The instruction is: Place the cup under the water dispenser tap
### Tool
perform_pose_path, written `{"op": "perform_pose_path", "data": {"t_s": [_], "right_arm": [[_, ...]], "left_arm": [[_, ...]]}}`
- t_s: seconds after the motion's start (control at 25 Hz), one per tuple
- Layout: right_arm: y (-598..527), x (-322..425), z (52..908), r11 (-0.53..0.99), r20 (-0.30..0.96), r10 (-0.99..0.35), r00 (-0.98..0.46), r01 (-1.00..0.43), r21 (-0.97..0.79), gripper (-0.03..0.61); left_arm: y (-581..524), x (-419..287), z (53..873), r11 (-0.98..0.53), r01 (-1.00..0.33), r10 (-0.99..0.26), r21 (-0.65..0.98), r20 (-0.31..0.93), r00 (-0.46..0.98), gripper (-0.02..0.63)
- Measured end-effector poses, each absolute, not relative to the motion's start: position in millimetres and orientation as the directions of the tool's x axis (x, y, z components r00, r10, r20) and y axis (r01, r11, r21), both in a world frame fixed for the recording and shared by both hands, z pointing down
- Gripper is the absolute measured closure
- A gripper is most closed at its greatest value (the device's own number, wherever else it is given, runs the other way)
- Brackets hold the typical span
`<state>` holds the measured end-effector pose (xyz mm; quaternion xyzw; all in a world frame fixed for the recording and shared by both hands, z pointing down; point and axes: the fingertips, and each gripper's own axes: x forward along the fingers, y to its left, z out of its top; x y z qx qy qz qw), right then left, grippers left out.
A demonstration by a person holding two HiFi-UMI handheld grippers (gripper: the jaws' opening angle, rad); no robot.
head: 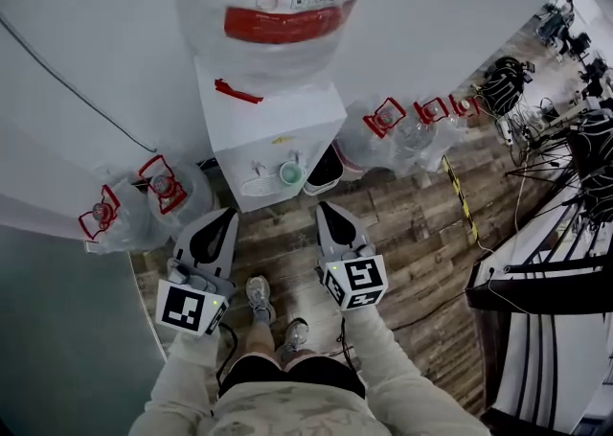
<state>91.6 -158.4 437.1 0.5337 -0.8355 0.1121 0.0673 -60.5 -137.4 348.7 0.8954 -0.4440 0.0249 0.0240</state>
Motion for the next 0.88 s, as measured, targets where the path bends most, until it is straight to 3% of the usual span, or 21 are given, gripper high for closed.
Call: {"op": "perform_pose_path", "data": {"t_s": [0.88], "right_arm": [[-76,93,322,0.467,0.131,-0.873,-0.470,-0.882,-0.057,0.569]], "left_arm": [[-63,-45,260,-0.577,-0.816,-0.816,-0.025,-0.027,0.577,0.607]]}}
